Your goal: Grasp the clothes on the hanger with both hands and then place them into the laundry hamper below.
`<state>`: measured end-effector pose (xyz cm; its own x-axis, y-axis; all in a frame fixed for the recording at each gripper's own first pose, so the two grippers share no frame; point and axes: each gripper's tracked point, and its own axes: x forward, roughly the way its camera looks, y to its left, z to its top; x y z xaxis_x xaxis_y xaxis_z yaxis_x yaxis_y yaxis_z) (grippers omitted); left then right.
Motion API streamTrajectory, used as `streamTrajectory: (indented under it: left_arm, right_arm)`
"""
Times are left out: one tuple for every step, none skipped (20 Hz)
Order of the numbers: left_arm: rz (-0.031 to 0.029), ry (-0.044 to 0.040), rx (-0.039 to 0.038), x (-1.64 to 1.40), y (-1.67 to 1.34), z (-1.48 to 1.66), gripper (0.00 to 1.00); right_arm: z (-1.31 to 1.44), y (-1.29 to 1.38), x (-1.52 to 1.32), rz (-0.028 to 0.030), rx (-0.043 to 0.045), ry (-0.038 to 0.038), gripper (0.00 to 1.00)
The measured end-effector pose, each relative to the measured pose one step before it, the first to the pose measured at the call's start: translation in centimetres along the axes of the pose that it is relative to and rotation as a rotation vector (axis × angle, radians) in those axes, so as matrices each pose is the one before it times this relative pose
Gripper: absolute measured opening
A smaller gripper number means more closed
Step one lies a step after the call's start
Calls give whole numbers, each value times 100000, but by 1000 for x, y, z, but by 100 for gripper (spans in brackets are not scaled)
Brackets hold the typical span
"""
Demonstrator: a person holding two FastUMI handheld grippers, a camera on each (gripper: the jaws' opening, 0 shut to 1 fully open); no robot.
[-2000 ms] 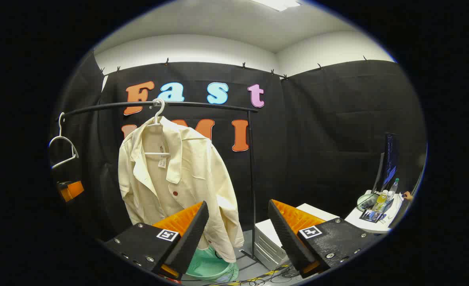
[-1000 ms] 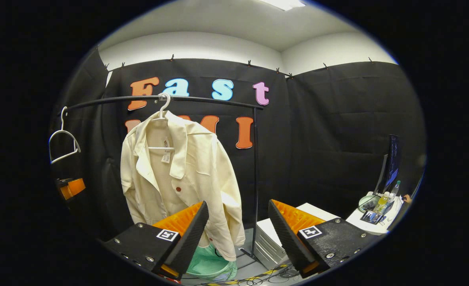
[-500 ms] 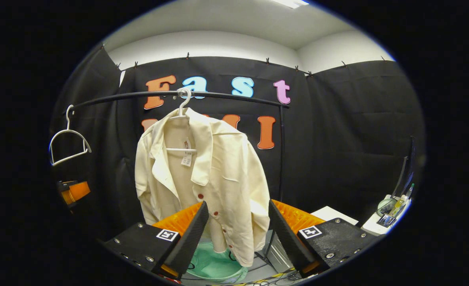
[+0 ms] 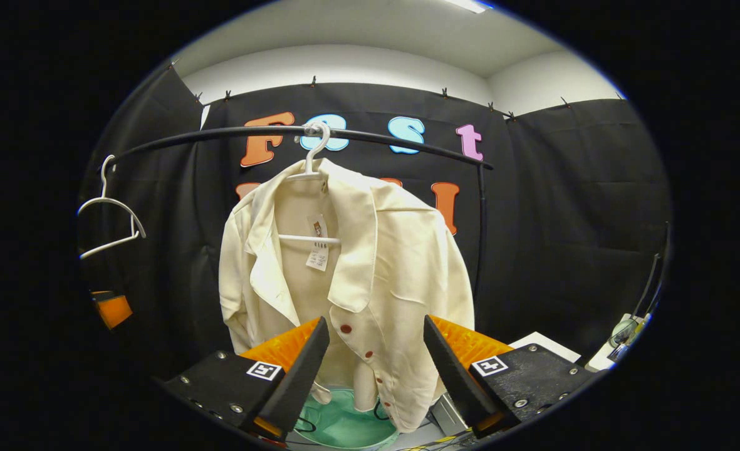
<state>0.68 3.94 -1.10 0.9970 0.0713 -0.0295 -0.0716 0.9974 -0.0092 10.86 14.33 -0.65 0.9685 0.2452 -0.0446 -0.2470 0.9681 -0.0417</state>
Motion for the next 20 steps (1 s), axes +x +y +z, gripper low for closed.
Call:
streamTrajectory:
  left_arm:
    - [73, -73, 322, 134, 75, 73, 100]
    - [113, -144, 514, -47, 36, 61, 100]
    - [105, -318, 541, 45, 73, 147, 96]
    - [73, -409, 363, 93, 71, 108, 96]
    - [-157, -144, 206, 65, -104, 86, 96]
    - [-311, 55, 91, 59, -120, 70, 96]
    - [-391, -18, 63, 72, -150, 13, 96]
    - [-262, -118, 61, 86, -97, 82, 96]
    - [-134, -83, 207, 114, 25, -42, 96]
    - [-21, -33, 288, 44, -15, 46, 96]
    - [32, -16, 210, 169, -40, -18, 96]
    - [108, 144, 26, 278, 50, -36, 96]
    - [63, 297, -135, 302, -58, -57, 96]
    - [79, 312, -325, 338, -11, -66, 96]
    - [48, 243, -467, 239, 32, -83, 96]
    - [67, 65, -527, 316, -26, 33, 96]
    - [15, -28, -429, 281, 31, 14, 96]
    - [139, -63, -212, 265, 9, 86, 96]
    - [102, -63, 2, 76, -77, -40, 96]
    - [115, 18, 105, -10, -42, 12, 100]
  right_arm:
    - [-85, 291, 683, 648, -90, 243, 94]
    - [-110, 213, 838, 336, -235, 70, 94]
    - [-40, 148, 803, 275, -293, -124, 94]
    - [-186, -56, 849, -165, -551, 113, 95]
    - [-273, -61, 1024, -277, -686, 501, 95]
    - [-346, -190, 927, -468, -215, 529, 94]
    - [-468, -176, 990, -410, 45, 1095, 94]
    - [-396, -124, 1007, -361, 532, 1072, 95]
    - [-422, -137, 804, -377, 768, 1352, 94]
    - [-192, -98, 824, -308, 855, 894, 95]
    - [-283, -93, 535, -514, 484, 932, 95]
    - [-294, -154, 718, -685, 204, 770, 94]
    - [-166, -26, 699, -327, 174, 498, 95]
    - [-210, 65, 603, -217, 134, 636, 95]
    - [-44, 118, 648, 35, 212, 383, 95]
    - [20, 159, 518, 223, 127, -14, 95]
    - [80, 39, 526, -16, -108, 30, 95]
    - [43, 125, 446, 368, -278, -36, 95]
    - [16, 67, 555, 278, -68, 134, 94]
    - [22, 40, 362, 64, 142, 423, 93]
